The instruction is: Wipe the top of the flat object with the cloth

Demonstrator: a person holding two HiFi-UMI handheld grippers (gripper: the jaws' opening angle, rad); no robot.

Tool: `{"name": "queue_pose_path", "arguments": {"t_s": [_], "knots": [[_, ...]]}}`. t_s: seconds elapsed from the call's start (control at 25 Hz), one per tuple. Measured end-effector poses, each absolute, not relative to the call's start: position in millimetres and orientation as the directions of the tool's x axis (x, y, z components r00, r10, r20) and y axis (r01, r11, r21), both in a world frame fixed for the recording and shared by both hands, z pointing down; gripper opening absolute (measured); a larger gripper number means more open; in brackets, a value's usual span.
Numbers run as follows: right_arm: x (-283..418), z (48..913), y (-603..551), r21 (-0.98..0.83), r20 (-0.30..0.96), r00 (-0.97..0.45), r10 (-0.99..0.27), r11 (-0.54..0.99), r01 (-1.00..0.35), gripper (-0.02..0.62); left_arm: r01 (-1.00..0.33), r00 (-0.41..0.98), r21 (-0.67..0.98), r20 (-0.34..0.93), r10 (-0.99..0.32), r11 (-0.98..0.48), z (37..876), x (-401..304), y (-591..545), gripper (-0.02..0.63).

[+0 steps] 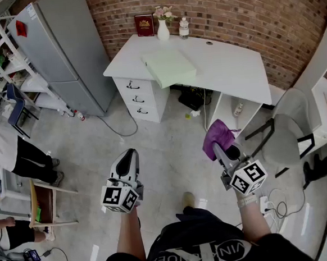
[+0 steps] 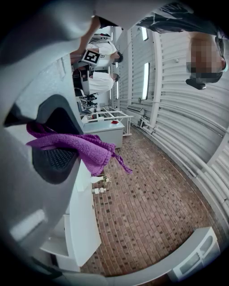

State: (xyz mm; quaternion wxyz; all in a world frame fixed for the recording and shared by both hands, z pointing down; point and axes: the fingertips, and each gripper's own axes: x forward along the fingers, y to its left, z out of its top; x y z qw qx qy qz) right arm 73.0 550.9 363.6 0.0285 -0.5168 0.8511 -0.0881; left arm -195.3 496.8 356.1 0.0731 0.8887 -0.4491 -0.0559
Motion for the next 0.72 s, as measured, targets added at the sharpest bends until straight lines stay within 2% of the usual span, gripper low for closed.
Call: {"name": "queue_pose_path", "arguments": {"t_s": [0.72], "knots": [[114, 373, 467, -0.203, 0.039, -0.522, -0.852, 0.504, -0.839, 0.064, -0.794, 0.583, 0.194, -0.029, -0.812, -0.577, 360, -127, 413, 0.032]]}}
